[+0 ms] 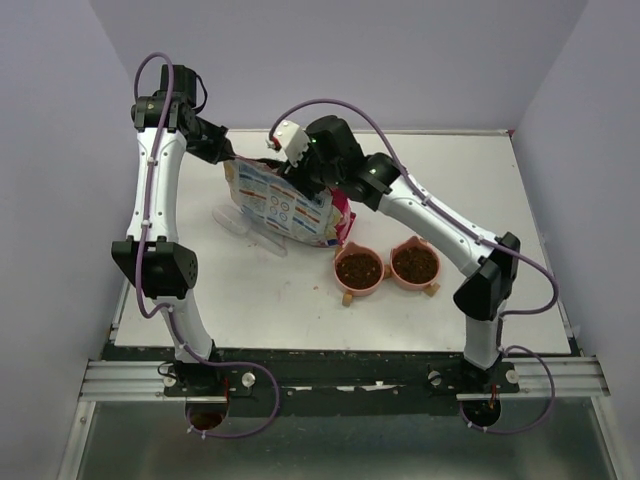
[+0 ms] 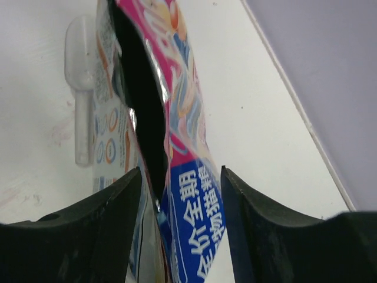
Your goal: Serve the pet food
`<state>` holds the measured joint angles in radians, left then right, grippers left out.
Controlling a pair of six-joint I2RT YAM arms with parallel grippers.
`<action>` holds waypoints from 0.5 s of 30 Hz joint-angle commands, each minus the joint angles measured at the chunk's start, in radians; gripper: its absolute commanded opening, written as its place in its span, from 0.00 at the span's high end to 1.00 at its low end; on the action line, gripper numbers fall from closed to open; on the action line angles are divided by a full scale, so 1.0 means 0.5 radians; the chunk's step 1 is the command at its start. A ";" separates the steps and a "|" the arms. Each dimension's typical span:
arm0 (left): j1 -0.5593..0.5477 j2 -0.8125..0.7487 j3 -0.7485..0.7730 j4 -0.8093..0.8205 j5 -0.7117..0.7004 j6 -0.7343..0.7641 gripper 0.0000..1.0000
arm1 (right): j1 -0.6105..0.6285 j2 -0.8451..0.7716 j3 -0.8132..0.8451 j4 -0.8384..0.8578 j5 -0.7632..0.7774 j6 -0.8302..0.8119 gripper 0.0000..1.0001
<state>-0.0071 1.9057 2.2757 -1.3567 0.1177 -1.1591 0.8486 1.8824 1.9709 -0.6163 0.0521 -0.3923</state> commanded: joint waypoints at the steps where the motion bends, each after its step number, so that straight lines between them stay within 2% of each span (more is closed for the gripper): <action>1: 0.082 -0.108 -0.002 0.081 -0.235 -0.111 1.00 | 0.110 0.287 0.322 0.061 -0.025 -0.025 0.28; 5: 0.079 -0.099 0.011 0.075 -0.150 -0.139 1.00 | 0.186 0.484 0.552 0.112 0.177 -0.090 0.17; 9: 0.082 -0.102 0.017 0.060 -0.149 -0.118 1.00 | 0.214 0.567 0.632 0.223 0.417 -0.142 0.16; 11: 0.079 -0.108 0.014 0.063 -0.159 -0.102 1.00 | 0.214 0.573 0.611 0.245 0.515 -0.166 0.19; 12: 0.082 -0.111 0.017 0.066 -0.162 -0.093 1.00 | 0.217 0.561 0.581 0.257 0.561 -0.200 0.23; 13: 0.082 -0.111 0.020 0.072 -0.168 -0.090 1.00 | 0.214 0.540 0.538 0.254 0.562 -0.234 0.38; 15: 0.085 -0.108 0.023 0.075 -0.168 -0.078 1.00 | 0.208 0.500 0.440 0.245 0.583 -0.316 0.82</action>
<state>0.0090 1.9038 2.2700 -1.3571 0.1059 -1.2049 0.9600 2.1502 2.2463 -0.5163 0.2512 -0.4854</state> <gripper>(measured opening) 0.014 0.511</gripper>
